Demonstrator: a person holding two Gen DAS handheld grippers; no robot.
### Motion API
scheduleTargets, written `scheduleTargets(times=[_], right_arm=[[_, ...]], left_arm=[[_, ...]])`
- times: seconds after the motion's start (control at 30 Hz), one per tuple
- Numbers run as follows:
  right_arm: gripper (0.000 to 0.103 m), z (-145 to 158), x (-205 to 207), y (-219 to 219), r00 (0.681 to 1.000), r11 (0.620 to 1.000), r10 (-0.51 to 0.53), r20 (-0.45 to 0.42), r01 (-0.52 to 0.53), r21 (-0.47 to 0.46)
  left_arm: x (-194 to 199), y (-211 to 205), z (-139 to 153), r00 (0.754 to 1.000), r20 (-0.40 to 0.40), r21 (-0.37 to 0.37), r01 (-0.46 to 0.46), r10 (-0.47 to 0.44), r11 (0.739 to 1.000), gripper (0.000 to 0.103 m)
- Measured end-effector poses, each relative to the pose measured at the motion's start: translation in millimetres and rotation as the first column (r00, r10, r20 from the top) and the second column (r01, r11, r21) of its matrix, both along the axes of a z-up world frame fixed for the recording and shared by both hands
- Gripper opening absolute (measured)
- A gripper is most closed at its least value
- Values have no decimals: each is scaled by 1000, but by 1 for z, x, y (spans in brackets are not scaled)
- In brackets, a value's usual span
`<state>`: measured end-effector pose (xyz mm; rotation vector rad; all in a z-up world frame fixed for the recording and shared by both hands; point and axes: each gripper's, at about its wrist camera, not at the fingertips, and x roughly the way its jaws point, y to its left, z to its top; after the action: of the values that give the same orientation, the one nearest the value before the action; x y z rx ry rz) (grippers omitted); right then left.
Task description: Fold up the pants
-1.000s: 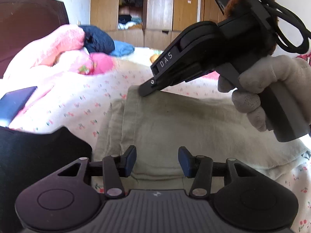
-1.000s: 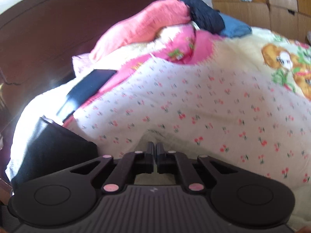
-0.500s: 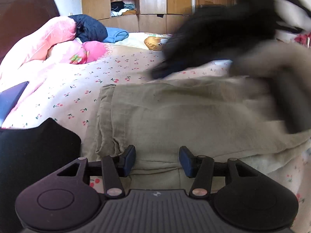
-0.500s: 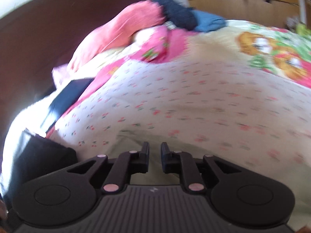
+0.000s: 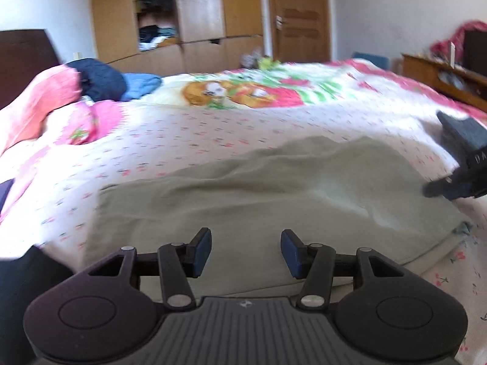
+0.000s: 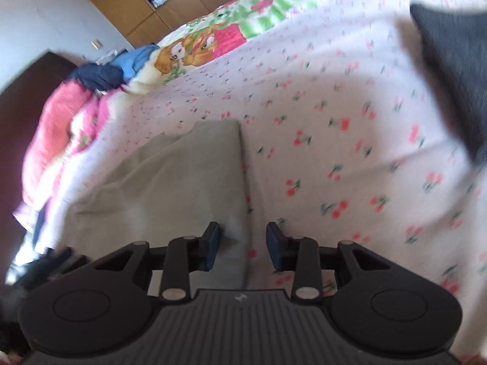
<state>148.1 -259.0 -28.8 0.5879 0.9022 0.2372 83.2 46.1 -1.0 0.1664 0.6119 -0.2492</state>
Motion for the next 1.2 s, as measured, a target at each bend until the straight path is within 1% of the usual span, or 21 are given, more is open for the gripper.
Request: scheduleTargets(times=[0.07, 0.1, 0.13, 0.17, 0.2, 0.23, 0.27, 0.3, 0.33, 0.37, 0.47, 0.57, 0.6, 0.67, 0.7, 0.77, 0.8, 0.97, 1.07, 1.13, 1.2], right_arm=[[36, -6, 1, 0, 999, 987, 35, -24, -31, 160], [36, -7, 1, 1, 998, 978, 59, -12, -55, 201], [36, -7, 0, 3, 997, 977, 79, 7, -79, 198], [36, -9, 2, 4, 997, 982, 78, 10, -78, 171], [35, -16, 7, 3, 998, 981, 69, -5, -67, 181], [35, -26, 13, -1, 999, 969, 45, -28, -37, 245], [33, -32, 18, -4, 999, 949, 20, -37, -7, 314], [23, -35, 22, -3, 999, 931, 15, -29, -3, 366], [14, -35, 24, 0, 1000, 921, 14, -15, -7, 388], [8, -34, 26, 5, 1000, 920, 10, -12, -4, 391], [7, -31, 24, 7, 1000, 918, -10, -5, 11, 397], [7, -18, 16, -4, 999, 906, -35, 7, 28, 423], [7, -9, 15, -3, 999, 913, -27, 28, 14, 408], [7, 15, 15, 8, 998, 953, 6, 61, -24, 302], [7, 26, 18, 16, 997, 960, 29, 75, -49, 274], [7, 45, 26, 32, 993, 963, 70, 92, -92, 255], [7, 57, 30, 44, 990, 968, 88, 106, -111, 226], [7, 98, 52, 122, 967, 963, 199, 158, -223, 153], [7, 102, 67, 182, 949, 949, 276, 152, -294, 110], [7, 95, 76, 224, 933, 935, 334, 133, -346, 80], [7, 84, 79, 266, 911, 916, 398, 109, -402, 17]], left_arm=[[1, -12, -1, 1000, -17, 18, 25, -24, 1000, 64], [1, -14, -1, 999, -20, 24, 32, -31, 999, 64], [0, -16, -1, 999, -21, 25, 39, -39, 999, 64], [1, -17, -1, 999, -25, 19, 44, -44, 999, 64], [5, -17, -2, 998, -34, 10, 46, -45, 999, 64], [7, -17, -3, 998, -46, 2, 45, -45, 999, 64], [9, -18, -4, 997, -54, -4, 46, -46, 999, 64], [11, -18, -5, 997, -57, -5, 45, -45, 999, 64], [14, -18, -7, 997, -63, -2, 45, -45, 999, 64], [14, -20, -9, 996, -75, 7, 48, -48, 999, 64], [13, -26, -14, 995, -86, 54, 59, -54, 997, 65], [9, -34, -15, 994, -82, 80, 82, -75, 993, 65], [8, -36, -14, 994, -77, 85, 88, -81, 993, 65], [8, -33, -13, 994, -68, 66, 86, -81, 994, 65], [9, -30, -11, 995, -66, 53, 84, -80, 995, 65], [11, -20, -8, 997, -56, 36, 63, -61, 997, 65], [12, -12, -7, 997, -55, 28, 50, -48, 998, 65], [3, 37, 0, 999, -26, -37, -33, 32, 999, 65], [-13, 67, 7, 997, -7, -74, -71, 71, 995, 65], [-26, 85, 10, 996, 16, -72, -88, 89, 994, 65], [-38, 99, 12, 993, 33, -61, -109, 111, 992, 66]])
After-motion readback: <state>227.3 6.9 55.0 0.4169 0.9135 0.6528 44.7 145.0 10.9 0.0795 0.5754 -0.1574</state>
